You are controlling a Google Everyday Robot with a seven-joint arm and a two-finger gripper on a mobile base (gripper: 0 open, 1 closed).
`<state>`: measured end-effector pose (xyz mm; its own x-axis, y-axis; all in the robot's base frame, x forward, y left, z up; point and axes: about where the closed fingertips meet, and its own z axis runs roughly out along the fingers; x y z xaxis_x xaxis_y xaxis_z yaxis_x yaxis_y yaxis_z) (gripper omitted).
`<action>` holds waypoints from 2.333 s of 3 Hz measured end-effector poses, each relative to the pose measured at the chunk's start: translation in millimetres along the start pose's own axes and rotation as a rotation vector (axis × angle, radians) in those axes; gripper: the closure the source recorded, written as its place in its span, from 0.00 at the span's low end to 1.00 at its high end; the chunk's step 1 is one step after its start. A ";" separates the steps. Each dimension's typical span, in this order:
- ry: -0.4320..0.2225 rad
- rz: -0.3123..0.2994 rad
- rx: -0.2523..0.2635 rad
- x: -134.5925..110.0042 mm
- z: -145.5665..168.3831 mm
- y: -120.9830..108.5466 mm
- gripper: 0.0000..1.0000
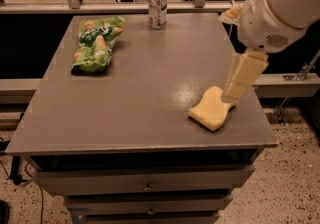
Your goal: Move green rice chip bag near sponge
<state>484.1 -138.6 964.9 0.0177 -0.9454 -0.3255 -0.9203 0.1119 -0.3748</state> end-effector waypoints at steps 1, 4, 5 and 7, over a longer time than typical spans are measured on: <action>-0.153 -0.104 0.051 -53.4 34.2 -26.5 0.00; -0.325 -0.212 0.091 -118.9 83.3 -49.4 0.00; -0.386 -0.249 0.103 -143.5 116.1 -60.5 0.00; -0.492 -0.213 0.115 -197.9 197.0 -92.3 0.00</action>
Offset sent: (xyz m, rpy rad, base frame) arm 0.0989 0.1761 -0.0126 0.2988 -0.2139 0.3507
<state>642.6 98.5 892.9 0.4055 -0.6989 -0.5892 -0.8281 -0.0080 -0.5605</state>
